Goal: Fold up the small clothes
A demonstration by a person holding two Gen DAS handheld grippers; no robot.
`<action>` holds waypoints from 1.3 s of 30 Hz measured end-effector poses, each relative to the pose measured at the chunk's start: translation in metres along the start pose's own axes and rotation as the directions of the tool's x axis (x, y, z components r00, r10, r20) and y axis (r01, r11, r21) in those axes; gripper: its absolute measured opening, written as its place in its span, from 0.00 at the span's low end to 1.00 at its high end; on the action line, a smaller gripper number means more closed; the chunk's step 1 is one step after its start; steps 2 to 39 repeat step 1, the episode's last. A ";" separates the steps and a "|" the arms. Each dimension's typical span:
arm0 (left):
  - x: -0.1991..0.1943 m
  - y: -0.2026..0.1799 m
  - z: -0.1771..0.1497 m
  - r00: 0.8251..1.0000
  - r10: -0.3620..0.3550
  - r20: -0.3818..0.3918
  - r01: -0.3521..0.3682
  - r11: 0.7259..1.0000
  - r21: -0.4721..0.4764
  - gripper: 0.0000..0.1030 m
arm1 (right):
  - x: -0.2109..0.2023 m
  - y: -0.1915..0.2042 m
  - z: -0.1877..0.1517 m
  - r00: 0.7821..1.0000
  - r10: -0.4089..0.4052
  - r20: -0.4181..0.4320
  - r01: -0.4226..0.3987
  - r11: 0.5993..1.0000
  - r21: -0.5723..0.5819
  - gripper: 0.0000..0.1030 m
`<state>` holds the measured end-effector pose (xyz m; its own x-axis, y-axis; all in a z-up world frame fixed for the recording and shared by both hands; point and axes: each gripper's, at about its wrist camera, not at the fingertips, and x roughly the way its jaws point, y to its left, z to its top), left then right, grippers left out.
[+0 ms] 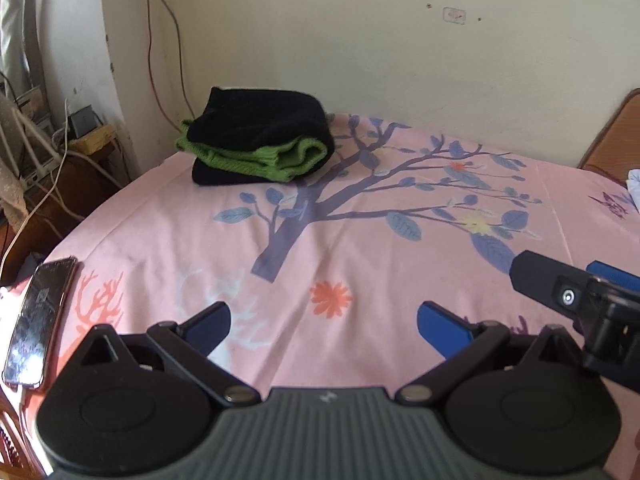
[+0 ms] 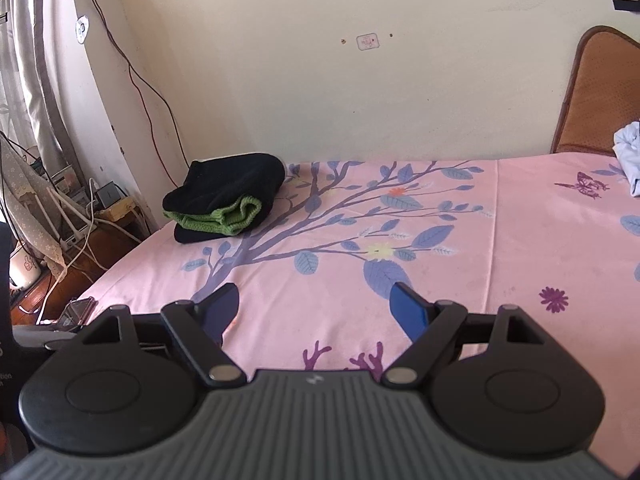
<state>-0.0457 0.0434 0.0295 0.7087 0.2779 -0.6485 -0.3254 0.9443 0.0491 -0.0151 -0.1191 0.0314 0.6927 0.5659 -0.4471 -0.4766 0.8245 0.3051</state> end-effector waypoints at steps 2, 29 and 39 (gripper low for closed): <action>0.000 -0.004 0.002 1.000 -0.010 0.008 0.010 1.000 0.010 1.00 | -0.002 -0.003 0.001 1.000 -0.006 0.004 0.006 1.000 0.006 0.82; 0.000 -0.004 0.002 1.000 -0.010 0.008 0.010 1.000 0.010 1.00 | -0.002 -0.003 0.001 1.000 -0.006 0.004 0.006 1.000 0.006 0.82; 0.000 -0.004 0.002 1.000 -0.010 0.008 0.010 1.000 0.010 1.00 | -0.002 -0.003 0.001 1.000 -0.006 0.004 0.006 1.000 0.006 0.82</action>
